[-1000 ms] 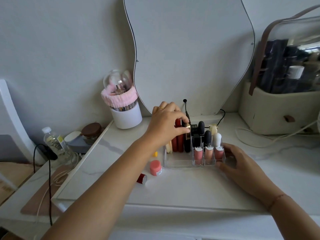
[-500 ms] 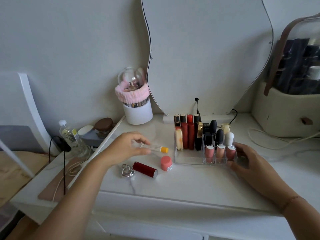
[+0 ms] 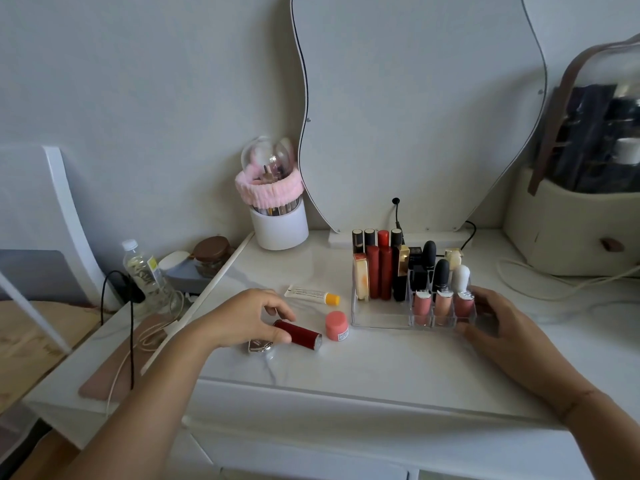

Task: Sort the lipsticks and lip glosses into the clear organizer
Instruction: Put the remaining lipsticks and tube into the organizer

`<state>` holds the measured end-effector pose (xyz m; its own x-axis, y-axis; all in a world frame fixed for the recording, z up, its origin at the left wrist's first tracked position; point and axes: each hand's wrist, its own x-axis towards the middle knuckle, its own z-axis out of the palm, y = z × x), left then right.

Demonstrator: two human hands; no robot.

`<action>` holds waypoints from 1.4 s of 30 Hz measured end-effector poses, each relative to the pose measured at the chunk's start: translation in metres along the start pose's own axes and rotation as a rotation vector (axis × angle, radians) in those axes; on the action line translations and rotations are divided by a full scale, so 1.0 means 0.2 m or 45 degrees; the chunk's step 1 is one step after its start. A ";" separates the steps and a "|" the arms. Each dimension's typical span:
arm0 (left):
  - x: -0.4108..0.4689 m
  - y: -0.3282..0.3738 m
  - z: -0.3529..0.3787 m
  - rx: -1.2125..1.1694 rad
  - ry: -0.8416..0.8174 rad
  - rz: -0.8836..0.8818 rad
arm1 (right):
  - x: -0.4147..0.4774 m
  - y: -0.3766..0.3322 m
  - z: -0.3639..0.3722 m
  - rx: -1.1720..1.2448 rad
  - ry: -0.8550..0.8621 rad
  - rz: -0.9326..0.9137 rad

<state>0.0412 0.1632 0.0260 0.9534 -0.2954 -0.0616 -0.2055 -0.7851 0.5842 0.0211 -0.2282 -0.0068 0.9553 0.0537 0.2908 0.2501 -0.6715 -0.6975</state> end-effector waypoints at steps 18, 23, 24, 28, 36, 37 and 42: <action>0.33 -0.07 0.03 0.028 0.259 -0.057 | 0.00 0.02 0.00 -0.010 0.003 -0.002; 0.32 -0.05 0.04 -0.199 0.327 -0.036 | 0.01 0.03 0.01 0.006 -0.001 -0.006; 0.31 -0.05 0.03 -0.227 0.379 -0.038 | 0.01 0.03 0.01 0.009 0.001 -0.003; 0.30 -0.04 0.02 -0.211 0.482 -0.008 | 0.01 0.03 0.01 0.030 0.004 0.005; 0.26 -0.04 0.09 -0.079 0.304 -0.166 | 0.01 0.03 0.01 0.005 0.004 0.001; 0.26 -0.03 0.09 -0.055 0.308 -0.183 | 0.01 0.03 0.01 -0.001 0.005 0.001; 0.29 0.03 0.11 0.050 0.291 -0.288 | 0.01 0.02 0.01 0.011 0.017 -0.001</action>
<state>0.0899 0.1295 0.0074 0.9999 0.0156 -0.0002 0.0132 -0.8385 0.5447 0.0237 -0.2295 -0.0099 0.9529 0.0441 0.3002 0.2522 -0.6651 -0.7029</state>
